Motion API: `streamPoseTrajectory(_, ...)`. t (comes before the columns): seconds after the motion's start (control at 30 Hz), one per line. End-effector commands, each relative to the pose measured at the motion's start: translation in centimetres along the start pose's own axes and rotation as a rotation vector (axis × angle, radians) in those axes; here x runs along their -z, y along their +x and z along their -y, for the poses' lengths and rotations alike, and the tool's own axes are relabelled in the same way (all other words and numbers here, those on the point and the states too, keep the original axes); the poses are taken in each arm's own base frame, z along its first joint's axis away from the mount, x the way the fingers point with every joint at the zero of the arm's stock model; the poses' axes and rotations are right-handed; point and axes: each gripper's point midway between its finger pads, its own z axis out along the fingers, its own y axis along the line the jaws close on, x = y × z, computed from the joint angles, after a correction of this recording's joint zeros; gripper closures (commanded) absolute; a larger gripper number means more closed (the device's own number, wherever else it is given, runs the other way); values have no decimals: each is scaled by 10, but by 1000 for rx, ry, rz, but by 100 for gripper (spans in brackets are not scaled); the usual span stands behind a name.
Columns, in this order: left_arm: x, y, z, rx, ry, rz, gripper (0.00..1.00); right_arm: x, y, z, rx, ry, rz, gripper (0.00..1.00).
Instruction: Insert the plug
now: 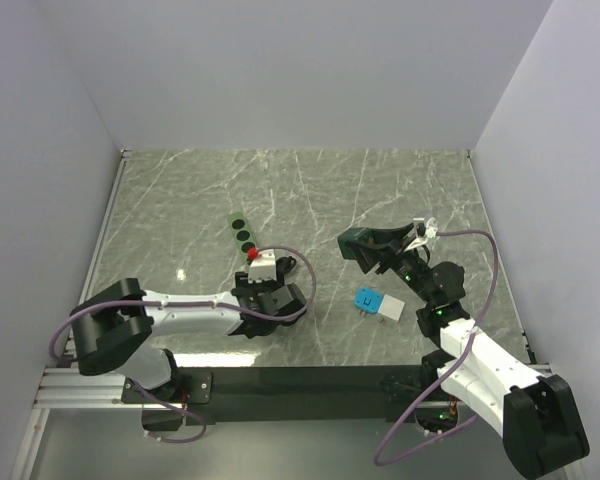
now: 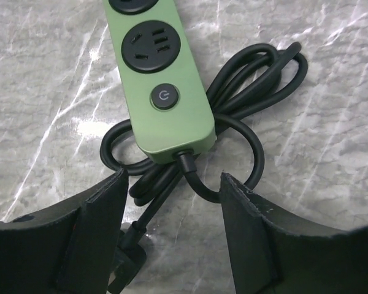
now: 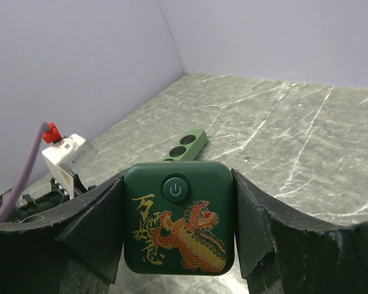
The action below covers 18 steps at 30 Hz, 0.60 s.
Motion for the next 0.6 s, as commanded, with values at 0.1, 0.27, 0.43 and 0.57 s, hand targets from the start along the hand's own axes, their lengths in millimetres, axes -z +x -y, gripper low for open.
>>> streamPoseTrajectory(0.1, 10, 9, -18, -76, -114, 28, 36, -6, -29, -11, 51, -35, 84, 100)
streamPoseTrajectory(0.27, 35, 2, -4, -50, -6, 100, 34, -8, -28, -12, 47, -48, 83, 100)
streamPoseTrajectory(0.43, 46, 3, 9, -35, 165, 93, 32, -7, -31, -15, 50, -56, 87, 100)
streamPoseTrajectory(0.57, 53, -1, 7, 3, 242, 95, 32, -4, -32, -16, 53, -51, 90, 100)
